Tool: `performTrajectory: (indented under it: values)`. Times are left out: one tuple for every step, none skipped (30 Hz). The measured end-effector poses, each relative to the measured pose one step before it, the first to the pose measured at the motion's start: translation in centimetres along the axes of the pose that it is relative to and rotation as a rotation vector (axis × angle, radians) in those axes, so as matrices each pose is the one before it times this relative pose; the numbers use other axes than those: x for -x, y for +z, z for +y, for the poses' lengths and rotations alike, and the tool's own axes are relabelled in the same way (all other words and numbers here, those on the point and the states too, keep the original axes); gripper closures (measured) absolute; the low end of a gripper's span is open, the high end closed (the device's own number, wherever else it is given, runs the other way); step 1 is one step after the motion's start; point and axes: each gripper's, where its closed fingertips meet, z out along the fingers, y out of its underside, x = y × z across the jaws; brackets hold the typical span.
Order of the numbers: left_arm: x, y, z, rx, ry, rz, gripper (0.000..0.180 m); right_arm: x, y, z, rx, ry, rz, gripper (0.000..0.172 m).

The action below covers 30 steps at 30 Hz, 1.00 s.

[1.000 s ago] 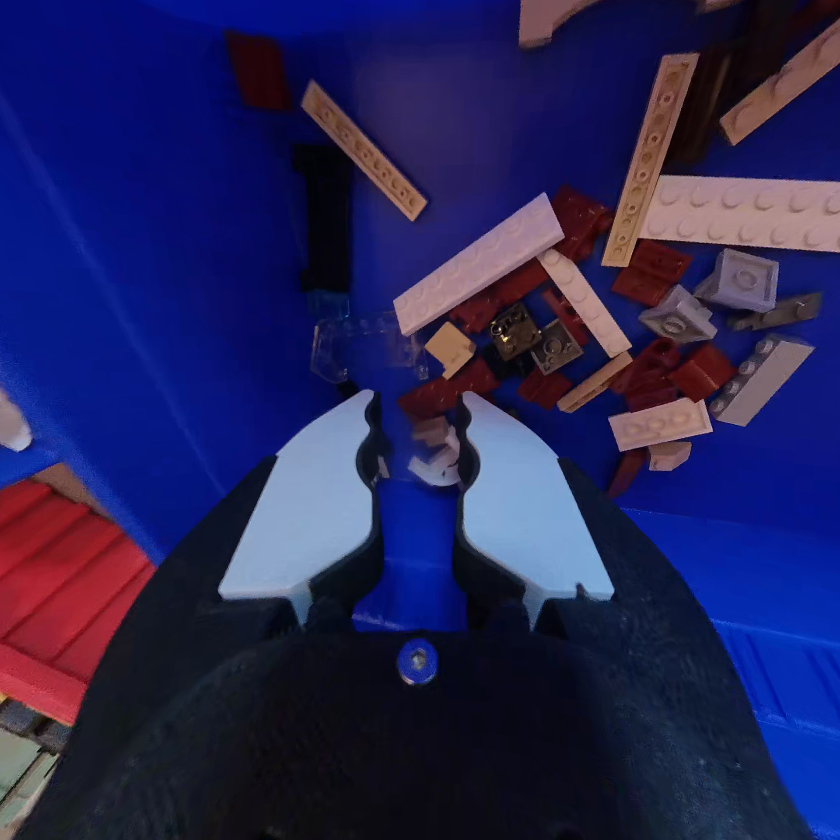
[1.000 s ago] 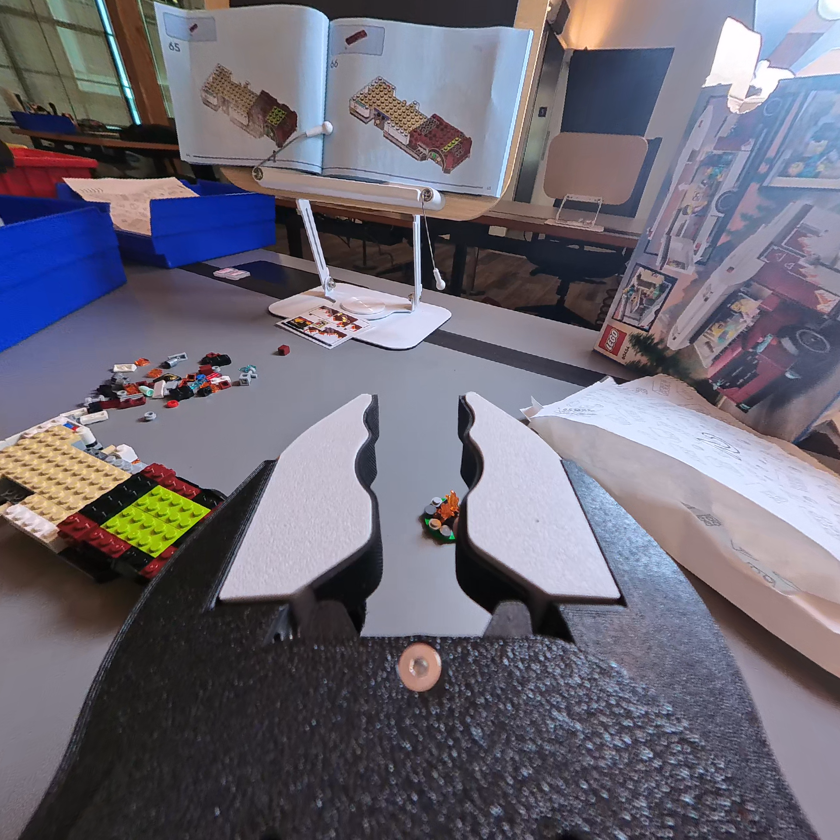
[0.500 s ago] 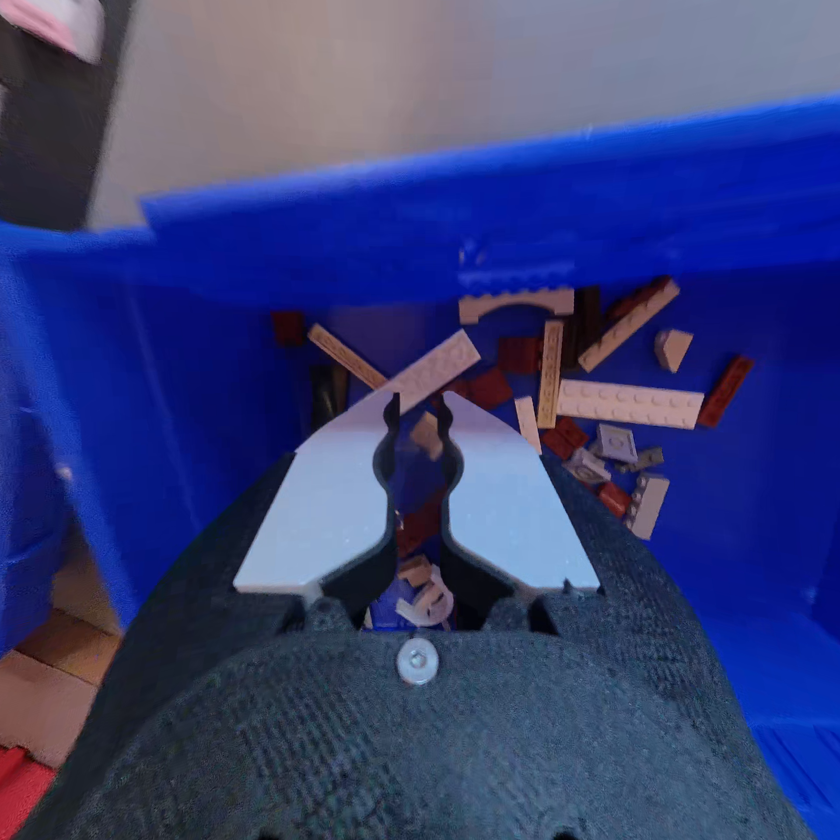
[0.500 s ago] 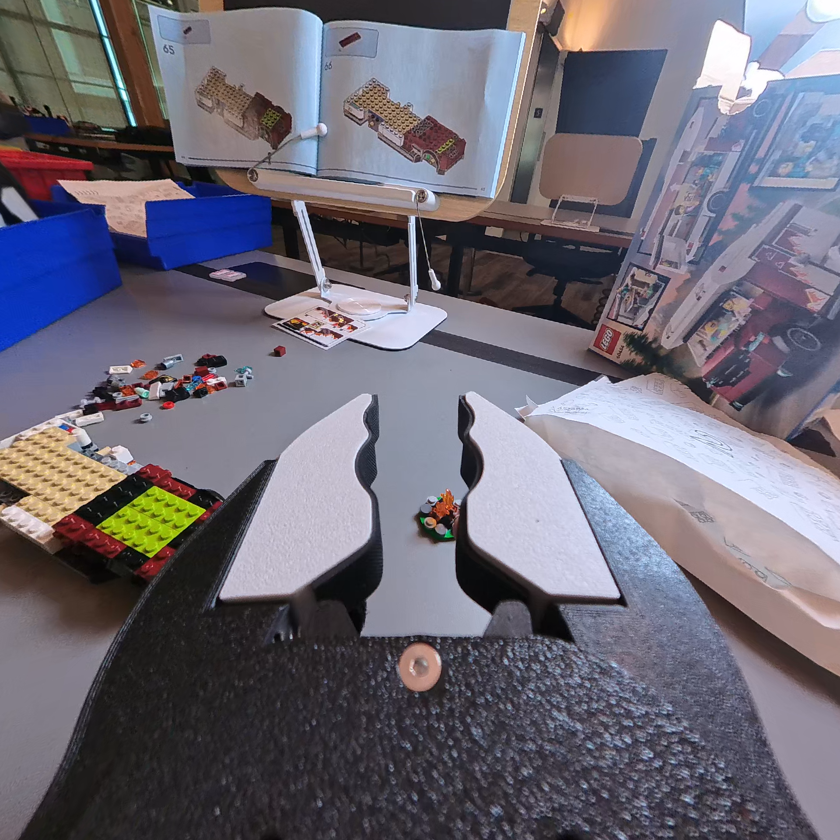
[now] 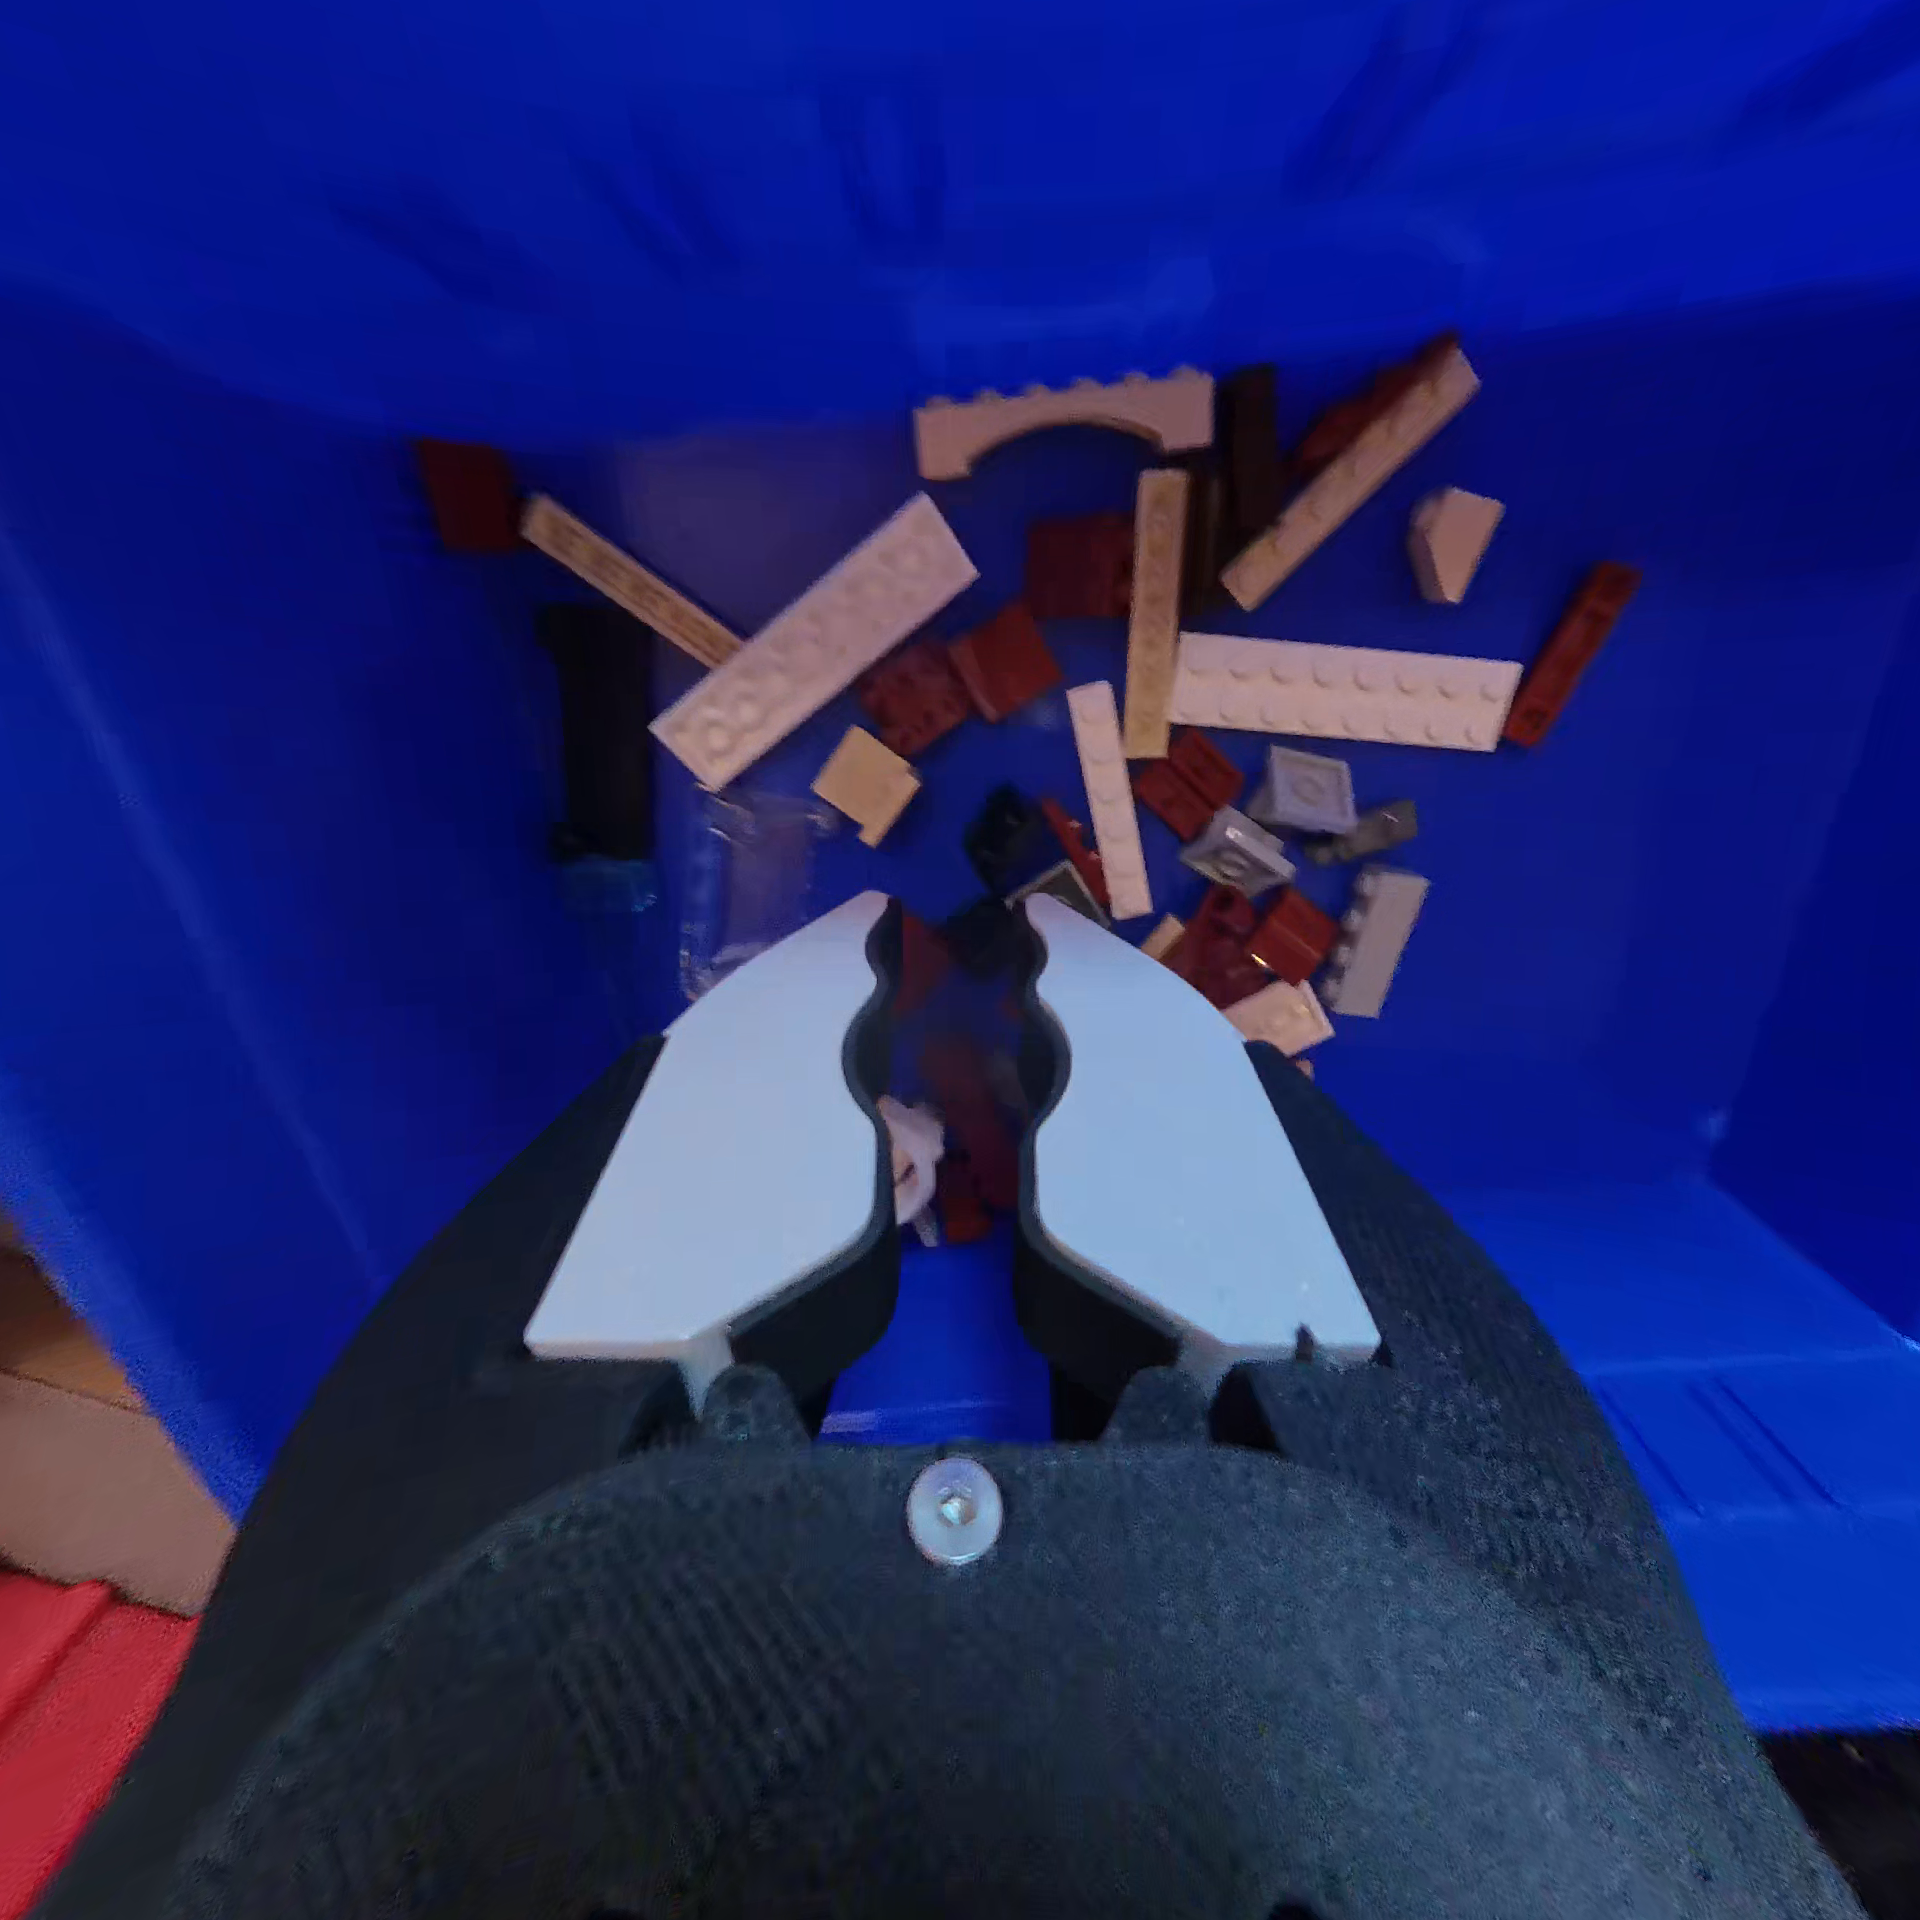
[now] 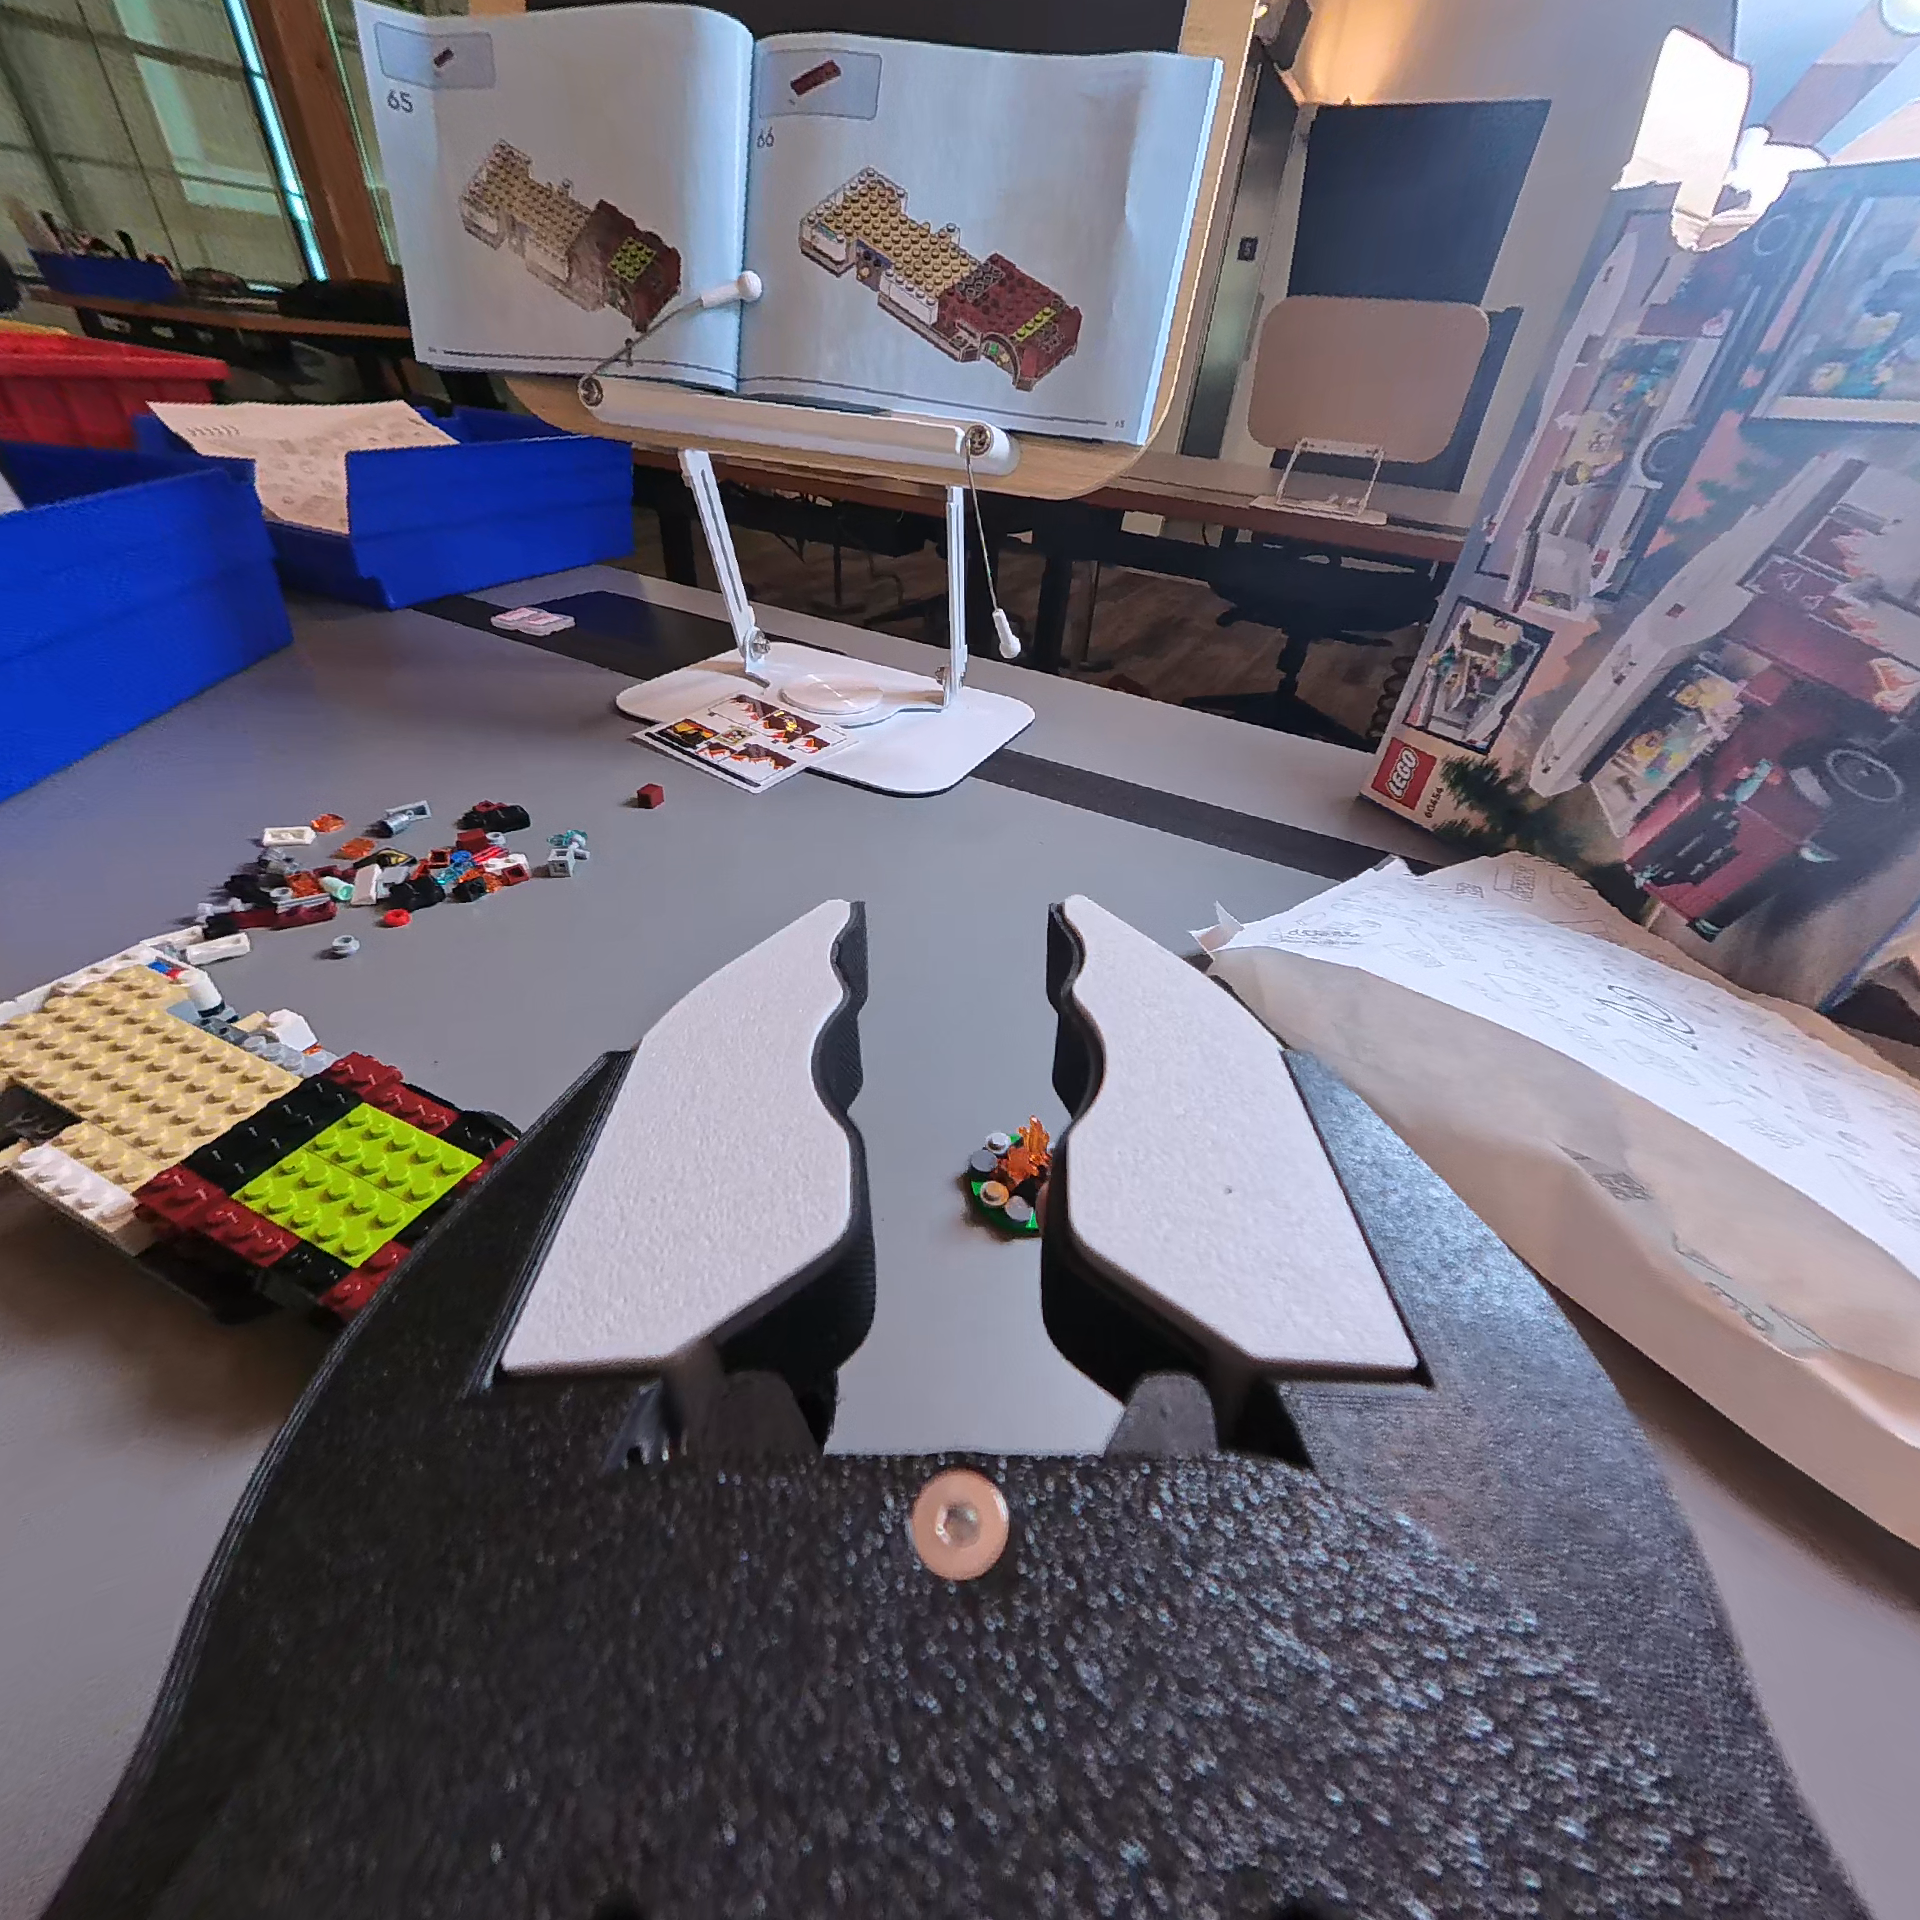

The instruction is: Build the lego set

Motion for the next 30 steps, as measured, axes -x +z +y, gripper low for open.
performTrajectory:
  values:
    - [-0.518,0.033,0.397,0.0197,0.0062,0.0201,0.159,0.03,0.007,0.012,0.0004,-0.0011,-0.0006,0.139]
    - [-0.447,0.094,0.403,0.0213,0.0149,0.0149,0.158,-0.011,-0.005,-0.011,-0.0002,0.0,0.0002,0.138]
    - [-0.326,0.167,0.273,0.0142,0.0151,0.009,0.157,-0.008,-0.017,-0.024,-0.0013,0.0015,0.0,0.139]
    - [-0.262,0.237,0.307,0.0204,0.0083,0.0075,0.154,-0.023,-0.021,-0.037,-0.0017,0.0015,0.0005,0.139]
    - [-0.141,0.255,0.303,0.0224,0.0083,0.001,0.151,-0.009,-0.024,-0.021,-0.001,-0.0003,0.0012,0.139]
    - [-0.017,0.251,0.177,0.0148,0.01,-0.0048,0.149,0.007,-0.008,-0.017,-0.0005,-0.0009,0.0004,0.139]
    - [0.016,0.251,0.079,0.0088,0.0061,-0.004,0.147,0.023,-0.007,-0.019,-0.0006,-0.0005,-0.0006,0.139]
    - [-0.003,0.273,0.054,0.0099,0.0026,0.0001,0.147,0.017,0.009,0.002,0.0003,-0.0005,-0.0004,0.139]
    - [-0.133,0.259,0.027,0.009,0.0022,0.0084,0.147,0.01,0.006,0.009,0.0008,-0.0005,0.0002,0.139]
    - [-0.06,0.06,-0.252,-0.0081,0.0018,0.0049,0.153,-0.011,-0.002,0.003,0.0002,-0.0003,0.0007,0.139]
    - [0.182,0.055,-0.284,-0.0088,0.0037,-0.0101,0.153,-0.013,-0.005,-0.001,-0.0002,0.0004,0.0006,0.138]
    - [0.342,0.075,-0.228,-0.005,-0.0012,-0.0166,0.16,-0.016,-0.008,-0.016,-0.0006,0.0009,0.0004,0.139]
    - [0.16,0.061,-0.274,-0.0081,-0.0051,-0.0014,0.17,-0.014,-0.008,-0.004,-0.0004,0.0006,0.0002,0.139]
    - [0.094,-0.003,-0.352,-0.0146,-0.0037,0.0039,0.173,0.002,0.008,0.009,0.0008,-0.0003,-0.0001,0.139]
    - [0.241,-0.121,-0.393,-0.0176,-0.0023,-0.0064,0.173,-0.004,-0.007,0.018,0.0007,-0.0013,0.0007,0.139]
    - [0.405,-0.279,-0.378,-0.0179,-0.0026,-0.0166,0.174,-0.022,-0.015,0.002,0.0001,-0.0009,0.001,0.139]
    - [0.48,-0.422,-0.419,-0.0232,-0.0044,-0.0219,0.174,-0.03,-0.028,-0.002,-0.0005,0.0008,0.0007,0.139]
    - [0.55,-0.514,-0.443,-0.0272,-0.0059,-0.0267,0.174,-0.037,-0.022,-0.019,-0.0011,0.0017,0.0006,0.139]
    - [0.494,-0.519,-0.348,-0.0237,-0.0073,-0.024,0.17,-0.035,-0.016,-0.02,-0.0011,0.0012,0.0008,0.139]
    - [0.33,-0.465,-0.057,-0.0066,-0.0072,-0.015,0.166,-0.013,0.005,-0.003,-0.0003,0.0004,0.0002,0.139]
    - [0.289,-0.366,0.241,0.0098,-0.0046,-0.0142,0.162,0.017,0.002,0.005,0.0005,-0.0001,-0.0008,0.139]
    - [0.293,-0.266,0.42,0.0179,-0.0014,-0.016,0.159,0.027,0.015,0.017,0.0007,-0.0004,-0.0014,0.139]
    - [0.258,-0.183,0.438,0.0158,-0.0008,-0.0144,0.157,0.047,0.027,0.014,0.0006,-0.0007,-0.0019,0.138]
    - [0.171,-0.066,0.516,0.0194,-0.0048,-0.0097,0.156,0.043,0.012,0.018,0.0008,-0.0008,-0.0018,0.139]
    - [0.1,0.016,0.732,0.0354,-0.0038,-0.0073,0.156,0.031,0.015,-0.01,0.0002,-0.0008,-0.001,0.139]
    - [-0.009,0.109,0.792,0.0392,0.0044,-0.0035,0.156,0.016,-0.003,-0.01,-0.0008,0.0001,-0.0007,0.139]
    - [-0.232,0.167,0.657,0.0319,0.0044,0.0084,0.156,0.008,-0.013,-0.021,-0.001,0.0013,-0.0008,0.139]
    - [-0.409,0.211,0.561,0.0285,-0.0006,0.021,0.158,-0.004,0.004,-0.002,-0.0003,0.0011,-0.0001,0.139]
    - [-0.472,0.252,0.451,0.025,-0.0027,0.0243,0.159,-0.006,0.012,0.019,0.0007,0.0006,-0.0001,0.138]
    - [-0.398,0.283,0.41,0.0247,-0.0025,0.0207,0.16,0.01,0.015,0.022,0.001,0.0006,-0.0006,0.138]
